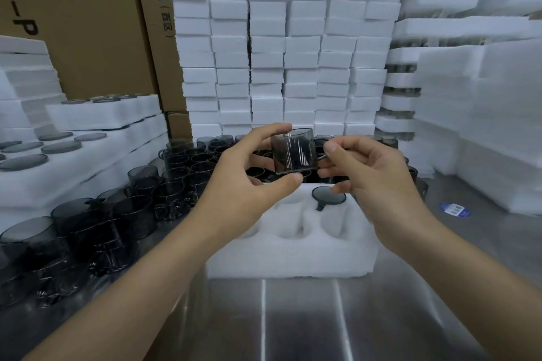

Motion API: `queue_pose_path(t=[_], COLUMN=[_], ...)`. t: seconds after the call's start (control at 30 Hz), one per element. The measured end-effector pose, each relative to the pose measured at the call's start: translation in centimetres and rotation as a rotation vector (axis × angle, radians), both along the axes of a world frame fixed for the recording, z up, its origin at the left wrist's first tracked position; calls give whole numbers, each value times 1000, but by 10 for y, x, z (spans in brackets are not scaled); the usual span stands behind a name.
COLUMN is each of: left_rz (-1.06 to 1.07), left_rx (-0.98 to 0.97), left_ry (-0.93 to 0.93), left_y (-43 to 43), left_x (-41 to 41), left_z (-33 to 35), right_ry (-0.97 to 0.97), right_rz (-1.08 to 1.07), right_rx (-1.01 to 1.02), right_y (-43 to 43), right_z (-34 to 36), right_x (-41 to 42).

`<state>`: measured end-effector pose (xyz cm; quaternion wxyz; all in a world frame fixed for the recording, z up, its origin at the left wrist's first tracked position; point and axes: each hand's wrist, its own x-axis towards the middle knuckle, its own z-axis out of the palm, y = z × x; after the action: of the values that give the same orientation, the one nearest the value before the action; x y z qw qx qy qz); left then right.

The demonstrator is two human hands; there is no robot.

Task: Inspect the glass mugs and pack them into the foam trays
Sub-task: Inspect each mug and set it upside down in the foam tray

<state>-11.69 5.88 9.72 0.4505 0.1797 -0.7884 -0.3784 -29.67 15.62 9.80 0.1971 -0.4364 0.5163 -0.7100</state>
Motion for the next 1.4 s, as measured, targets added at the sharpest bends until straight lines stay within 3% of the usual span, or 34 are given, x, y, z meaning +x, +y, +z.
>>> queue_pose_path(t=[0.23,0.53,0.93,1.3,1.4], left_rz=[-97,115,273,315,309], left_rx=[151,-127,-387,-437,-461], left_ry=[11,-296,-324,-389,-390], left_y=[4,25,46,47,47], left_x=[-1,-18,-43,-41,-40], left_z=[4,-20,-31,-34,-35], right_ry=[38,-7,227,407,463], right_rz=[-24,-198,-212,-24,-66], right_rx=[19,52,68,275,274], right_y=[-3,-5,-7,-6,-5], right_z=[-2,-1,-5,-8,-8], right_x=[-7,-25,-27,-33,-35])
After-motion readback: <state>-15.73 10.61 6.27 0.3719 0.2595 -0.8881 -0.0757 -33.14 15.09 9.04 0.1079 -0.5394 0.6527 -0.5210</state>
